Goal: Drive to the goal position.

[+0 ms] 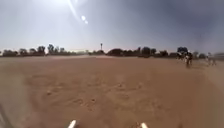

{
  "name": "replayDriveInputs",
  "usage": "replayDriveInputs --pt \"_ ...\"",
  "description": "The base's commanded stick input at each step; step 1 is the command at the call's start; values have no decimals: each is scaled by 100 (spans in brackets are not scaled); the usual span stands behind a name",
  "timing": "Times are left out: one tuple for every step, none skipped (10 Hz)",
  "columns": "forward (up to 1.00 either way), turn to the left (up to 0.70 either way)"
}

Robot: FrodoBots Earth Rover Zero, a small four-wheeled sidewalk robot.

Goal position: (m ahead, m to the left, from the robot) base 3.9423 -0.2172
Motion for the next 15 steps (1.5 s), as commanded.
replayDriveInputs --pt "70 0" --pt "70 0" --pt "70 0" --pt "70 0" --pt "70 0" --pt "70 0" --pt "70 0" --pt "70 0" --pt "70 0" --pt "70 0" --pt "70 0" --pt "70 0" --pt "70 0" --pt "70 0" --pt "70 0"
